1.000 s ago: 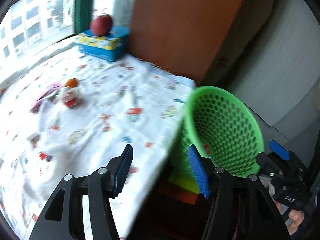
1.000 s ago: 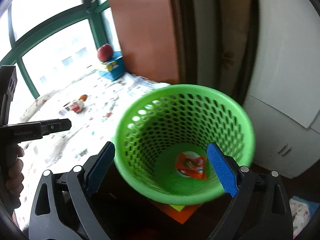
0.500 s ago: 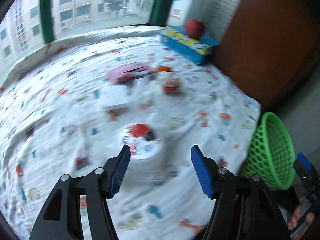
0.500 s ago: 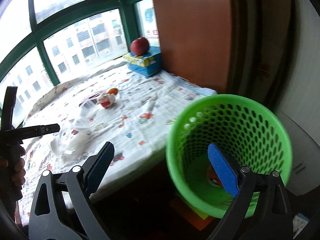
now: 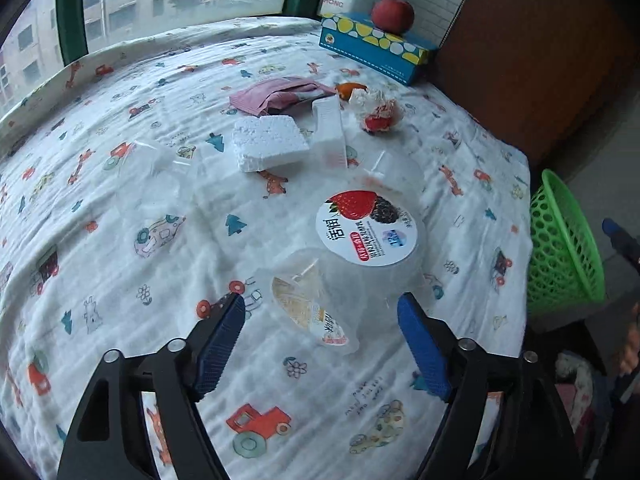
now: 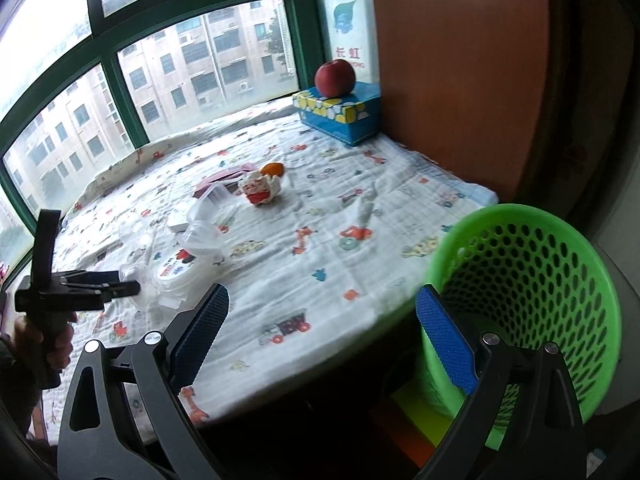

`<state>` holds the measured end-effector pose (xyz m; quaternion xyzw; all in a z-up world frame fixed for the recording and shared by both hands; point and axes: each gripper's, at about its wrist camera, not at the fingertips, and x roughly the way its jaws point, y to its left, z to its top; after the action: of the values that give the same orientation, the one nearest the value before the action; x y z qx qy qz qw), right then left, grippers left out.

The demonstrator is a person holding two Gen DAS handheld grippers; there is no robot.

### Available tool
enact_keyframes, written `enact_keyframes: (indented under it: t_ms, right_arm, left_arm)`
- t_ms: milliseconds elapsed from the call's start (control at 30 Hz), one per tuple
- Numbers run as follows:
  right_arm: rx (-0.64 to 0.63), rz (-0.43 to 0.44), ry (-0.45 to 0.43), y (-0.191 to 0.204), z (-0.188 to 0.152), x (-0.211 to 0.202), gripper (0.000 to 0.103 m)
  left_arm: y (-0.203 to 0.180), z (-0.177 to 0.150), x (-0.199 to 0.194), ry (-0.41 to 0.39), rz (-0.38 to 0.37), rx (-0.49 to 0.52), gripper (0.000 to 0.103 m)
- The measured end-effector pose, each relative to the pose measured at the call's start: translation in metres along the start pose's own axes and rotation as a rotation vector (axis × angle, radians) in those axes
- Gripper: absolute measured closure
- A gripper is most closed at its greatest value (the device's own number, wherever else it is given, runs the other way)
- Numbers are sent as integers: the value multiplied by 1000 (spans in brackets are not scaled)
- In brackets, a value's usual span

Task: Collect trash
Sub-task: 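Grasp the clear plastic cup with the left tool while the right tool grasps a clear cup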

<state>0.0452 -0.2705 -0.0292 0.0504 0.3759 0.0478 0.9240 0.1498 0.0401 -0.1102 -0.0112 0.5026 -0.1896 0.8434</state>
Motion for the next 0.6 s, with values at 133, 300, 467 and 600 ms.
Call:
enact_keyframes:
  t_ms: [133,300,467,600]
  right_arm:
    - [-1,16,23,11,4,11,9]
    - [-12,44,46,24,10,23,9]
    - [-40,71,63,40,15,37,9]
    - [-51,108,79,51,20,48,9]
  left_arm:
    - [0,1,10,4,-16,51,25]
    - [6,5,21,1,-85,68,25]
    - [7,3,27,-7,-133,92,29]
    - [9,0,25,-14,-135,97,40]
